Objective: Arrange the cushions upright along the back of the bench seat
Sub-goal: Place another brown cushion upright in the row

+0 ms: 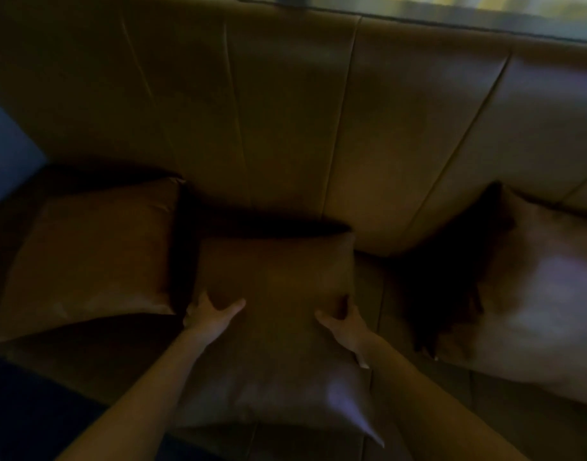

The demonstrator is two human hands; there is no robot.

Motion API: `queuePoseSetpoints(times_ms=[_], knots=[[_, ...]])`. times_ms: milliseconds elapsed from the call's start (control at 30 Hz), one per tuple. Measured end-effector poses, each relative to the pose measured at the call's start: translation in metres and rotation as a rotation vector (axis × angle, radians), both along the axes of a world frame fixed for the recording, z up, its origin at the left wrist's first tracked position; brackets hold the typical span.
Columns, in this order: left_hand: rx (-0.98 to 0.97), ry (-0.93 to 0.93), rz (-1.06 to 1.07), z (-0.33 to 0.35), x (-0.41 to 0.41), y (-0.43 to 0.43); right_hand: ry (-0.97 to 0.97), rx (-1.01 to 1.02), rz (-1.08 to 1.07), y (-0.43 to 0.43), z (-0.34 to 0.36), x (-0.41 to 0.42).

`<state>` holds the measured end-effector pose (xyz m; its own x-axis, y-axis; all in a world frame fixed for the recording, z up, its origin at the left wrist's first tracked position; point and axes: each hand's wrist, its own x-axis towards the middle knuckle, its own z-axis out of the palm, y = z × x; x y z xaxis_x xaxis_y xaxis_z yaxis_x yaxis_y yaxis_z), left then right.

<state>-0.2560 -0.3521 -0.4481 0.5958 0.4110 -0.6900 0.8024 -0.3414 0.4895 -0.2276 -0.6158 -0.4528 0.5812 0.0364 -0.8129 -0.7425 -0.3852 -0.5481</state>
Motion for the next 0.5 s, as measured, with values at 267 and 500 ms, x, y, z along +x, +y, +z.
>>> queuePoseSetpoints(times_ms=[267, 500], knots=[[-0.123, 0.026, -0.057, -0.024, 0.017, 0.032, -0.037, -0.119, -0.069, 0.013, -0.016, 0.006], [-0.305, 0.026, -0.001, -0.034, 0.021, 0.054, -0.073, -0.109, -0.217, 0.008, -0.023, 0.002]])
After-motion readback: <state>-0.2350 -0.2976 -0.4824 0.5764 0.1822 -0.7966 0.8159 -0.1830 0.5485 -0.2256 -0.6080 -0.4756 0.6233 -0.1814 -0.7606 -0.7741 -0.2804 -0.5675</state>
